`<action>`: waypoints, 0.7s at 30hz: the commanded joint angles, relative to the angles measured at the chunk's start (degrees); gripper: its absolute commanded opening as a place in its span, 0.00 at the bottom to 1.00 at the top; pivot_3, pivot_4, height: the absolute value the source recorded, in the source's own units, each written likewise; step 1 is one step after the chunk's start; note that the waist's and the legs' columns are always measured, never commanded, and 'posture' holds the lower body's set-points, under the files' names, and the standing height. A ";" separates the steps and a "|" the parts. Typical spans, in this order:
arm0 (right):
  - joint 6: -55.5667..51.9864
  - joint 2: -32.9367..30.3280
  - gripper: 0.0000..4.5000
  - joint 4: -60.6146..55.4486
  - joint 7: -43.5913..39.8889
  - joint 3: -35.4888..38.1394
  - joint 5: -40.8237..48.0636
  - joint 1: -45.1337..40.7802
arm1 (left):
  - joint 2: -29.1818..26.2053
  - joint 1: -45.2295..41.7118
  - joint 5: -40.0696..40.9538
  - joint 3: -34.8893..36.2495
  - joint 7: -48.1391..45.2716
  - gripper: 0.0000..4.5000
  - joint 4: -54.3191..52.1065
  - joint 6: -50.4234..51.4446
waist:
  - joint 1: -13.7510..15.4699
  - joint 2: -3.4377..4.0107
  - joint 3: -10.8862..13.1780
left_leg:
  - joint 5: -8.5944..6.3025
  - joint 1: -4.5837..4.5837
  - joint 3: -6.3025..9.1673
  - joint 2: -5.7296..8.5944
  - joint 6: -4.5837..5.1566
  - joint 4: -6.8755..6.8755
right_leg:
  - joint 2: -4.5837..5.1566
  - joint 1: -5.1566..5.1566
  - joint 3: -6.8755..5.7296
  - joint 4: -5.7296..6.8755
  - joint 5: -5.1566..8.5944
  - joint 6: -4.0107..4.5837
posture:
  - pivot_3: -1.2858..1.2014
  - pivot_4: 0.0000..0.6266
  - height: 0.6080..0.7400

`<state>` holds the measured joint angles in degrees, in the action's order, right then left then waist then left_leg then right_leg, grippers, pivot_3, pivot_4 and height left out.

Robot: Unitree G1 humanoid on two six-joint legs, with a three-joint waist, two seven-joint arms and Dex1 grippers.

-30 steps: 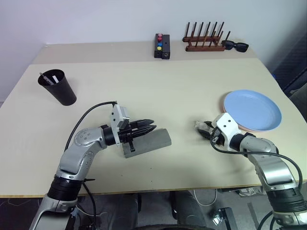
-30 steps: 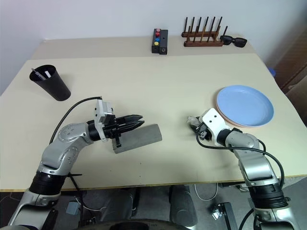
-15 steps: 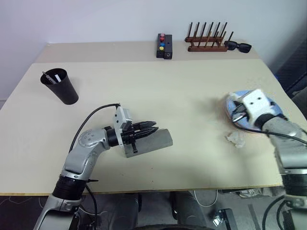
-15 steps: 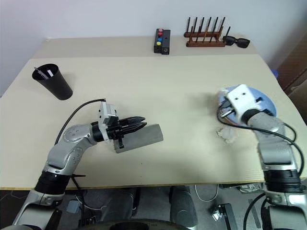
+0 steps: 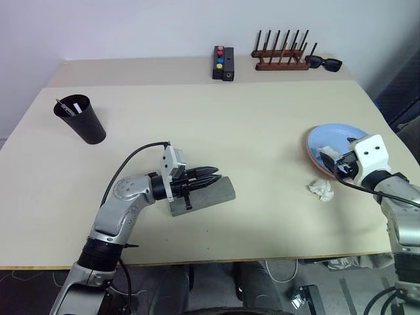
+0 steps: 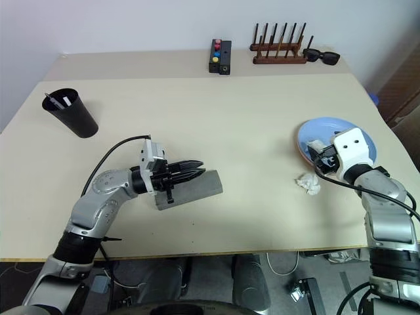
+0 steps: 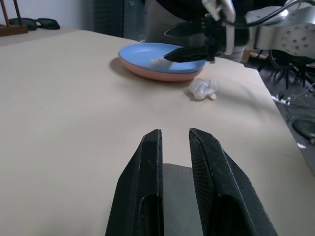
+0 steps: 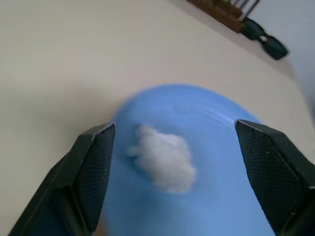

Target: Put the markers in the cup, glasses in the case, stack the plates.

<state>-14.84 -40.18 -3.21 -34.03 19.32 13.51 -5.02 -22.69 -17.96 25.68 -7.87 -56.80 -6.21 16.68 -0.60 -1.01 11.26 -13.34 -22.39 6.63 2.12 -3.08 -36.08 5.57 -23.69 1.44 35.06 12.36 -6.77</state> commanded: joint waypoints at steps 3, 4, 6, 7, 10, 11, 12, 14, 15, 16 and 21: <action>-3.56 -1.43 0.90 -8.81 -10.31 1.86 8.56 10.67 | -0.22 0.31 0.44 0.24 -0.03 0.18 -2.33 0.01 | -0.02 0.00 0.00 | -0.02 0.03 0.03 0.00 0.03 0.01 | 0.00 0.05 -0.02 -0.01 0.05 -0.06 | 0.52 0.24 0.99; -4.17 -1.56 0.90 -9.20 -10.71 1.83 8.82 11.90 | -0.25 0.34 0.49 0.22 -0.03 0.18 -2.45 0.13 | -0.15 0.01 0.00 | -0.02 0.03 0.01 0.00 0.03 -0.03 | 0.00 0.05 -0.01 -0.01 0.13 -0.18 | 0.52 0.24 0.99; -4.34 -2.06 0.90 -9.23 -11.19 1.10 7.95 13.84 | -0.25 0.37 0.56 0.16 -0.03 0.18 -2.60 0.32 | -0.33 0.02 0.00 | -0.03 0.06 -0.04 -0.01 0.03 -0.06 | 0.01 0.05 0.01 -0.01 0.13 -0.19 | 0.52 0.24 0.99; -4.27 -2.22 0.90 -9.18 -11.29 0.82 7.49 14.38 | -0.26 0.37 0.59 0.15 -0.04 0.18 -2.66 0.40 | -0.30 0.02 -0.01 | -0.03 0.08 -0.04 -0.02 0.03 -0.05 | 0.01 0.05 0.01 0.00 0.13 -0.18 | 0.52 0.24 0.99; -2.87 -1.88 0.90 -6.64 -9.38 -0.17 4.51 14.35 | -0.17 0.16 0.59 0.00 -0.03 0.18 -2.71 0.60 | -0.20 0.03 -0.01 | -0.03 0.08 -0.04 -0.03 0.02 -0.05 | 0.01 0.05 0.00 0.00 0.14 -0.18 | 0.52 0.24 0.99; -2.70 -1.70 0.85 -6.08 -8.88 -0.34 3.95 14.06 | -0.12 0.04 0.58 -0.05 -0.04 0.18 -2.66 0.64 | -0.11 0.03 -0.01 | -0.03 0.07 -0.04 -0.03 0.02 -0.05 | 0.01 0.04 0.00 -0.02 0.14 -0.18 | 0.52 0.24 0.99; -2.63 -1.59 0.78 -5.87 -8.73 -0.44 3.79 13.87 | -0.08 -0.07 0.57 -0.09 -0.05 0.18 -2.60 0.68 | -0.04 0.03 -0.01 | -0.03 0.06 -0.04 -0.02 0.02 -0.05 | 0.01 0.04 0.00 -0.03 0.14 -0.18 | 0.52 0.24 0.99; -2.73 -1.42 0.59 -5.83 -8.62 -0.73 3.79 13.57 | -0.03 -0.24 0.55 -0.14 -0.07 0.18 -2.51 0.74 | 0.00 0.03 -0.01 | -0.03 0.04 -0.04 -0.02 0.02 -0.05 | 0.01 0.04 0.00 -0.04 0.14 -0.18 | 0.52 0.24 0.99; -2.67 -1.33 0.48 -5.93 -8.68 -0.89 3.82 13.40 | -0.02 -0.29 0.57 -0.14 -0.07 0.18 -2.49 0.78 | 0.01 0.03 -0.01 | -0.03 0.04 -0.04 -0.02 0.02 -0.05 | 0.01 0.04 0.00 -0.04 0.14 -0.18 | 0.52 0.24 0.99; -2.54 -1.17 0.36 -6.04 -8.75 -0.94 3.89 13.22 | 0.01 -0.25 0.57 -0.19 -0.03 0.18 -2.54 0.80 | 0.01 0.03 -0.01 | -0.03 0.04 -0.03 -0.02 0.02 -0.05 | 0.01 0.04 0.00 -0.04 0.14 -0.18 | 0.52 0.24 0.99; -2.50 -0.15 0.00 -8.14 -9.52 -0.80 5.70 11.89 | 0.08 -0.22 0.55 -0.19 0.12 0.18 -2.65 1.00 | -0.03 0.03 -0.01 | -0.03 0.04 -0.03 -0.02 0.02 -0.04 | 0.01 0.04 0.00 -0.04 0.14 -0.18 | 0.52 0.24 0.99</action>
<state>-18.26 -40.76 -8.83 -43.23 18.10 17.57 7.67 -22.75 -17.68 25.71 -8.17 -56.77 -6.94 17.88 -0.63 -0.98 11.25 -13.37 -22.34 6.59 2.10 -3.06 -36.13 5.58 -23.65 1.44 35.02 12.50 -6.95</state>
